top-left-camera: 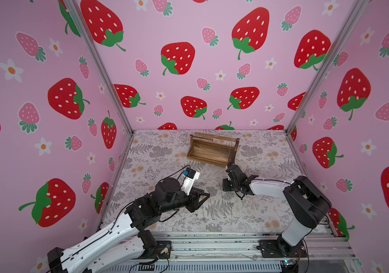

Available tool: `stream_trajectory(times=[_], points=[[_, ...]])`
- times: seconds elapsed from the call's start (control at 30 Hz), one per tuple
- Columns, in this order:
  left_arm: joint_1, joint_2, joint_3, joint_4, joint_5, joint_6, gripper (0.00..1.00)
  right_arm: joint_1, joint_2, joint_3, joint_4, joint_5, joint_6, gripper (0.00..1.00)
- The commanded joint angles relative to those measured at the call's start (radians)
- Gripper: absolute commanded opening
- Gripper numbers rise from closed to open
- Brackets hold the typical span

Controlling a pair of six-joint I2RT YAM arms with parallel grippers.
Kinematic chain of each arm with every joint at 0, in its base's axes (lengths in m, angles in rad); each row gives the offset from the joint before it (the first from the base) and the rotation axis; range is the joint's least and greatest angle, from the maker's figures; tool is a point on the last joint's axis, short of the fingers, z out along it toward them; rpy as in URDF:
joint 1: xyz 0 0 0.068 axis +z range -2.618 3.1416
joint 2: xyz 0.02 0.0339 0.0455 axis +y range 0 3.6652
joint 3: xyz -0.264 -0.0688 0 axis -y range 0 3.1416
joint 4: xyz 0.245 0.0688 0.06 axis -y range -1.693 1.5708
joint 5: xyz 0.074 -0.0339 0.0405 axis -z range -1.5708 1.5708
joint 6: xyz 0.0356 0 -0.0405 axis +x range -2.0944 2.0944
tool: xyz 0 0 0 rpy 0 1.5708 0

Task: Take the necklace off the jewelry display stand
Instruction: Place the necklace at the center of the board.

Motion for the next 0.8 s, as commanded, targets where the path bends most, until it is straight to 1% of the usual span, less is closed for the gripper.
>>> stream_trajectory(times=[0.0,0.5,0.77], points=[[-0.003,-0.002,-0.006,-0.005,-0.008,0.012,0.41,-0.007,0.034,0.001,-0.055,0.009,-0.003,0.08],[-0.004,0.017,0.009,-0.003,-0.001,0.011,0.41,-0.017,0.020,-0.009,-0.064,0.055,0.012,0.09],[-0.003,0.028,0.016,-0.002,0.004,0.007,0.41,-0.024,0.019,-0.010,-0.073,0.059,0.016,0.09]])
